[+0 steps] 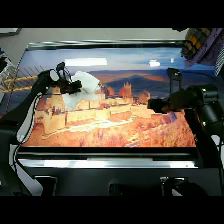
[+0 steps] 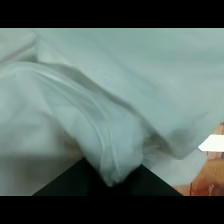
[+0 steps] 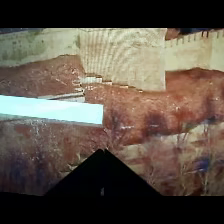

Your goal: Fold the clothes and pants, and hang the long-sleeved shirts on hangers.

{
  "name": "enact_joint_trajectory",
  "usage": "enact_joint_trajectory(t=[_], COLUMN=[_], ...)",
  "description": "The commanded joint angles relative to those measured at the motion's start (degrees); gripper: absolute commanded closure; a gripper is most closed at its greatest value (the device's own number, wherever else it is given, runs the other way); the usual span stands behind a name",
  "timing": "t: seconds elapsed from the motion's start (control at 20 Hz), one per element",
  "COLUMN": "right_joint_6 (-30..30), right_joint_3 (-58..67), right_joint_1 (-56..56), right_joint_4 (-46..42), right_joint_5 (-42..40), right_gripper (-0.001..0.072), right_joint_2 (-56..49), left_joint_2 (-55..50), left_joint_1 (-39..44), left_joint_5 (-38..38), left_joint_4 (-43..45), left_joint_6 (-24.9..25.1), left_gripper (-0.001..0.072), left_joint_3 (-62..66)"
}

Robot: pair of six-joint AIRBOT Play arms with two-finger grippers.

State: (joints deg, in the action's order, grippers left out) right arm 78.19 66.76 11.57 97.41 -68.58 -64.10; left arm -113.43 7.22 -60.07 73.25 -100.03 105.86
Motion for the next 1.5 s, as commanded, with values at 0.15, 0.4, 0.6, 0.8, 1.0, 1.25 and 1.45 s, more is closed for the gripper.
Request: enact_joint_trajectory(t=[0.15, 0.4, 0.6, 0.8, 1.0, 1.25, 1.45], right_joint_6=[-0.2, -0.2, -0.2, -0.3, -11.6, -11.2, -4.9], right_joint_3=[0.1, 0.0, 0.0, 0.0, -0.4, 9.2, 15.1], right_joint_1=[0.0, 0.0, 0.0, 0.0, 0.0, 0.0, 0.0], right_joint_4=[-0.3, -5.2, -8.5, -8.1, -1.0, 1.4, 1.5], right_joint_5=[-12.8, -22.3, -26.4, -29.0, -15.2, -4.9, -4.8], right_gripper=[0.0675, 0.0675, 0.0677, 0.0674, 0.0560, 0.0559, 0.0531], right_joint_2=[1.2, 9.3, 17.6, 21.6, 20.9, 5.6, -5.8], left_joint_2=[10.2, 10.4, 5.0, 7.3, 17.7, 29.4, 34.1], left_joint_1=[9.0, 24.7, 32.8, 30.9, 24.0, 14.9, 10.7], left_joint_5=[-18.3, -20.9, -19.9, -22.2, -25.2, -30.4, -34.8], left_joint_4=[-5.0, -6.6, -3.6, -3.8, -3.1, -0.6, 3.2], left_joint_6=[4.5, -0.3, -1.6, -2.6, -1.4, -1.5, -1.5], left_gripper=[0.0693, 0.0692, 0.0689, 0.0192, 0.0182, 0.0182, 0.0182], left_joint_3=[1.7, 0.7, 0.1, 0.2, 0.2, 0.2, 0.2])
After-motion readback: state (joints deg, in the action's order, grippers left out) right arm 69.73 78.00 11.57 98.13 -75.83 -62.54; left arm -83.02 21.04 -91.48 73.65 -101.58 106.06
